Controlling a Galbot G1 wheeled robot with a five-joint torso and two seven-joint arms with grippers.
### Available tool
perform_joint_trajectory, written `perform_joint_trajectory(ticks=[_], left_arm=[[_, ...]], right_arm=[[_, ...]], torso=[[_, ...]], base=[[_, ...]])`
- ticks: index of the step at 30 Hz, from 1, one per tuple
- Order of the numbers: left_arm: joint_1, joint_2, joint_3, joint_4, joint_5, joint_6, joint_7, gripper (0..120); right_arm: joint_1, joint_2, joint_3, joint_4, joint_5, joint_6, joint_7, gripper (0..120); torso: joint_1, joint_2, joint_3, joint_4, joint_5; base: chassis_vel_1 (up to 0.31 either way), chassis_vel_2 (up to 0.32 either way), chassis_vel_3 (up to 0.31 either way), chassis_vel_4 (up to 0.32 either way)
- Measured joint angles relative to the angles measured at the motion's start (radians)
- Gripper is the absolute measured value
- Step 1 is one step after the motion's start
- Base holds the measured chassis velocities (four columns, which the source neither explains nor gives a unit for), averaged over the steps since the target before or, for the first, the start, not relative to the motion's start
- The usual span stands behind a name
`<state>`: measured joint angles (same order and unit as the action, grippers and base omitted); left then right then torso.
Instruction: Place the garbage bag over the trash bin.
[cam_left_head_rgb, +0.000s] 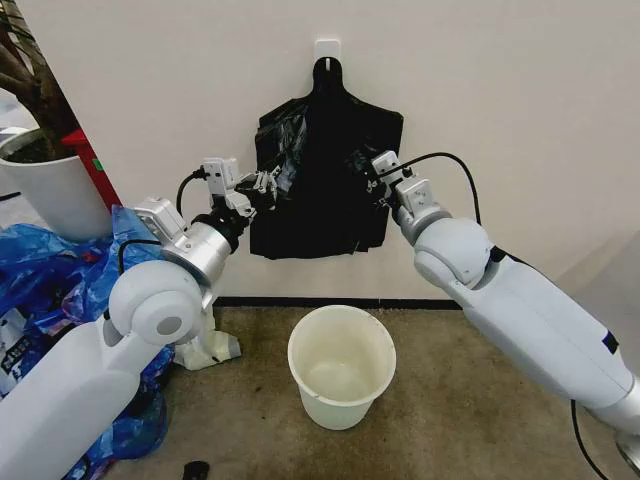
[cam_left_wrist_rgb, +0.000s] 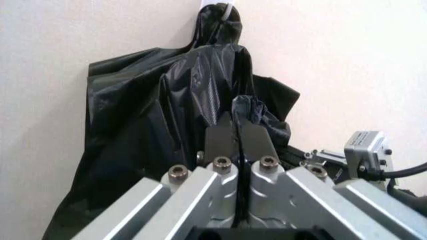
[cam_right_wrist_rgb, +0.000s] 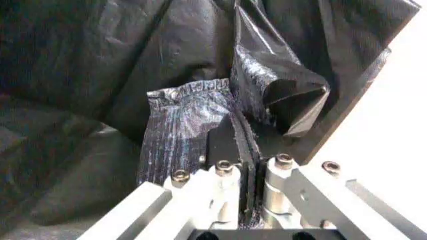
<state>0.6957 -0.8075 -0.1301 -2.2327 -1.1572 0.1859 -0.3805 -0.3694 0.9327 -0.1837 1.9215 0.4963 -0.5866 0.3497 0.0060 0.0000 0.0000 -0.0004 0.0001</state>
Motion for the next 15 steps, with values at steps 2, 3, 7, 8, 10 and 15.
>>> perform_joint_trajectory(ticks=[2, 3, 7, 8, 10, 15], left_arm=[[-0.002, 0.000, 0.000, 0.000, -0.002, 0.000, 0.000, 0], [-0.002, 0.000, 0.000, 0.000, -0.002, 0.000, 0.000, 0], [0.000, 0.004, -0.003, 0.000, -0.003, -0.002, 0.000, 0], [0.002, 0.005, -0.003, 0.000, -0.003, -0.002, -0.001, 0], [0.005, 0.005, -0.004, 0.000, -0.003, -0.002, -0.001, 0], [0.017, 0.003, -0.004, 0.004, -0.001, -0.003, 0.000, 0]], right_arm=[[-0.003, 0.000, 0.002, 0.008, 0.026, 0.003, 0.014, 0], [-0.003, 0.000, 0.002, 0.008, 0.026, 0.003, 0.014, 0], [-0.016, -0.005, 0.019, 0.044, 0.105, 0.009, 0.052, 0], [-0.022, -0.008, 0.026, 0.057, 0.125, 0.013, 0.063, 0], [-0.032, -0.013, 0.035, 0.076, 0.149, 0.020, 0.075, 0], [-0.068, -0.042, 0.063, 0.138, 0.243, 0.070, 0.109, 0]], torso=[[0.000, 0.000, 0.000, 0.0001, -0.0001], [0.000, 0.000, 0.000, 0.0001, -0.0001], [0.000, 0.000, 0.000, 0.0001, 0.0000], [0.000, 0.000, 0.000, 0.0001, -0.0001], [0.000, 0.000, 0.000, 0.0001, 0.0000], [0.000, 0.000, 0.000, 0.0000, -0.0001]], base=[[0.000, 0.000, 0.000, 0.000], [0.000, 0.000, 0.000, 0.000], [0.000, 0.000, 0.000, 0.000], [0.000, 0.000, 0.000, 0.000], [0.000, 0.000, 0.000, 0.000], [0.000, 0.000, 0.000, 0.000]])
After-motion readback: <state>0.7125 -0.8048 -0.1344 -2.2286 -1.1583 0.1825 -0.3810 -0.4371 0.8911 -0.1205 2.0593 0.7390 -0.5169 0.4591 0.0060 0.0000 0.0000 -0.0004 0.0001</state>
